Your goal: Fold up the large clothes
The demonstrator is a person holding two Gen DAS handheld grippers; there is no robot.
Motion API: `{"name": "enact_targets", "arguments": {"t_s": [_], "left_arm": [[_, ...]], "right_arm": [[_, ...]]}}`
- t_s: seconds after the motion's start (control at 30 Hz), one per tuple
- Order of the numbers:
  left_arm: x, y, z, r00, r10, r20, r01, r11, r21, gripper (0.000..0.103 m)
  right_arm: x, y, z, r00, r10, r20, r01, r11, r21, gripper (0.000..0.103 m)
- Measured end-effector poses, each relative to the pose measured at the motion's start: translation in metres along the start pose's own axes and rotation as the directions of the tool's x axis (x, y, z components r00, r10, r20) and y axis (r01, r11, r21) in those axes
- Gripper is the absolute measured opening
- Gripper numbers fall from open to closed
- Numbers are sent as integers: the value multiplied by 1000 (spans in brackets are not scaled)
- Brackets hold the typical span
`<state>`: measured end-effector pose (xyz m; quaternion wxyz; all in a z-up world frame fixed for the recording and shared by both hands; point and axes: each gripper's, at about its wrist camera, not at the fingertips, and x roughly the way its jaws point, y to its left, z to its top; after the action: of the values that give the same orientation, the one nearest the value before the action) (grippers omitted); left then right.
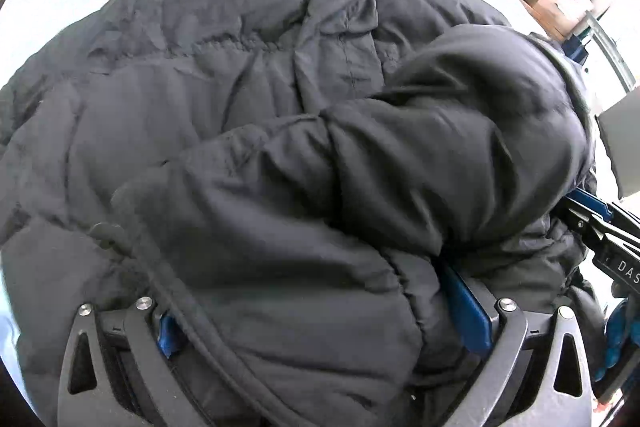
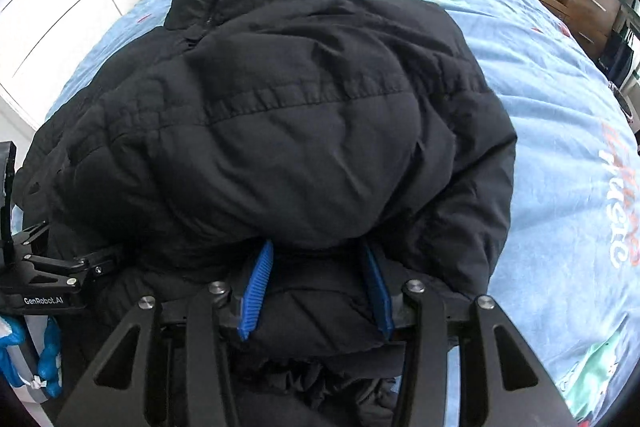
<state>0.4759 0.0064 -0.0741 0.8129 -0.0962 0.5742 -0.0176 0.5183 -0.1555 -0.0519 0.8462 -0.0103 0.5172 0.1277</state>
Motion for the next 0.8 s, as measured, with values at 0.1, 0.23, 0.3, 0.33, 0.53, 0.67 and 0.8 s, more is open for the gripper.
{"name": "enact_targets", "arguments": {"t_s": [0.1,0.23,0.3,0.33,0.53,0.67,0.8], "left_arm": [[-24,-5,3,999,15,45,-16,1000,9,102],[-52,-11,15,993,4,118,-6,1000,15,102],[-52,-14,23,991,1,136,-3,1000,16,102],[-50,-17,28,990,2,138,-3,1000,12,102],[-12,-18,33,995,36,92,-35,999,-12,102],[10,-5,14,999,18,34,-17,999,-37,102],[9,-5,2,999,19,36,-18,1000,-6,102]], "right_arm": [[-16,1,8,1000,10,-9,-10,1000,-25,44],[-52,6,25,998,31,53,-27,997,-70,44],[-63,4,38,996,20,85,-13,996,-86,44],[-64,3,45,995,14,97,-6,996,-89,44],[-34,-4,77,995,-20,98,25,999,-44,45],[-5,-4,72,999,-23,42,24,1000,-20,46],[15,-2,57,999,-45,16,45,999,-22,47]]}}
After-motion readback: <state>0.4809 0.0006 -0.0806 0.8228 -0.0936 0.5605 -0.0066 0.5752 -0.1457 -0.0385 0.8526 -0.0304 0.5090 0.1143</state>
